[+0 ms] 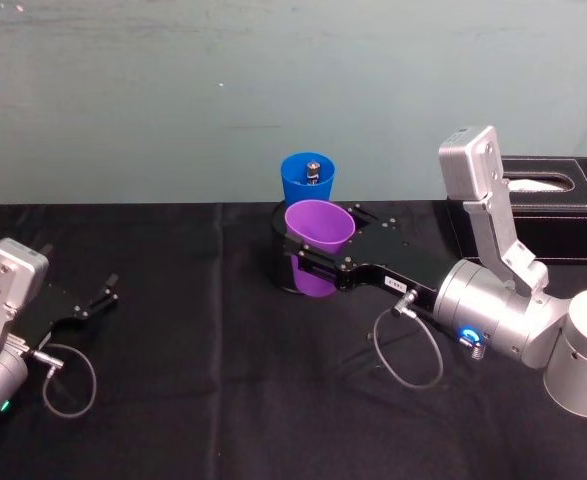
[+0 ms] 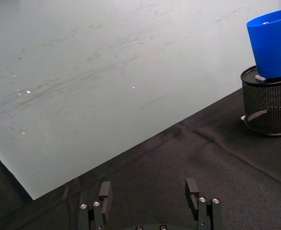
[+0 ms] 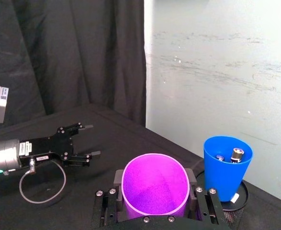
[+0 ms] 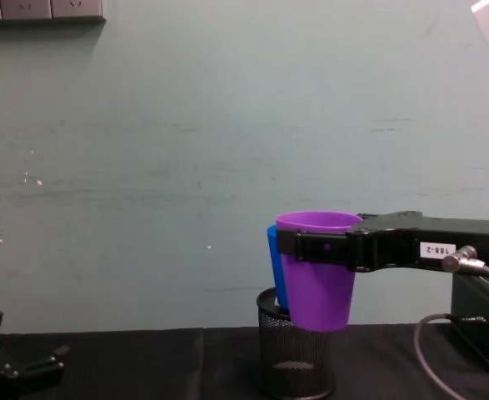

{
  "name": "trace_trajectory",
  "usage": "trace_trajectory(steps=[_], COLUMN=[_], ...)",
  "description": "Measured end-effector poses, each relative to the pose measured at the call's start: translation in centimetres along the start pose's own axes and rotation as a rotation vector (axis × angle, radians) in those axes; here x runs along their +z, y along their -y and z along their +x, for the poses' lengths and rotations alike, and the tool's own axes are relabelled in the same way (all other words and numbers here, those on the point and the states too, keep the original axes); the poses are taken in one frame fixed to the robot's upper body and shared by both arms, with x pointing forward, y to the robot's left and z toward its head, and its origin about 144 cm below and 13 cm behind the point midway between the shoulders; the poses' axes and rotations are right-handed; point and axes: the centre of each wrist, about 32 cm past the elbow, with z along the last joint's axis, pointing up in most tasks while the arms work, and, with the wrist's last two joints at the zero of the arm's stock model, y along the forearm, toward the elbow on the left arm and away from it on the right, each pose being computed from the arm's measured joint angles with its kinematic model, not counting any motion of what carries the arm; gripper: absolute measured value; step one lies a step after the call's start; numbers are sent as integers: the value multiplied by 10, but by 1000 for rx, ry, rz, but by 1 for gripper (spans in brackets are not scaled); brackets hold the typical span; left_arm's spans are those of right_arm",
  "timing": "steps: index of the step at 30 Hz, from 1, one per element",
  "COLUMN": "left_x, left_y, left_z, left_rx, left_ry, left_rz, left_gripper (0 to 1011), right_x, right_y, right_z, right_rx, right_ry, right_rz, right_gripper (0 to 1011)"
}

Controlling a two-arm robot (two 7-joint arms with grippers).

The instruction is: Pick up one cup with a gripper and tap it against the other cup.

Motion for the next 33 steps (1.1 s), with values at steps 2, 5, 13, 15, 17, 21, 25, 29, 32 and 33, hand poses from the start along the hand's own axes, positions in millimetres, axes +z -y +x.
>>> trace_trajectory(steps=[2,5,13,15,17,21,25,29,32,33], left_x=[0,0,0,0,0,0,0,0,0,0], left_y=[0,0,0,0,0,0,0,0,0,0], left_z=[0,0,0,0,0,0,0,0,0,0], left_rx=[0,0,0,0,0,0,0,0,0,0], left_ry=[0,0,0,0,0,0,0,0,0,0], left_rz=[0,0,0,0,0,0,0,0,0,0], left_gripper=[1000,1000,1000,1000,1000,1000,1000,1000,1000,1000], right_x=[0,0,0,0,0,0,0,0,0,0], right_y=[0,0,0,0,0,0,0,0,0,0], right_z=[0,0,0,0,0,0,0,0,0,0], right_rx=[0,0,0,0,0,0,0,0,0,0], right_ry=[0,0,0,0,0,0,0,0,0,0], right_rz=[0,0,0,0,0,0,0,0,0,0], right_gripper=[735,734,734,734,735,734,735,734,734,734])
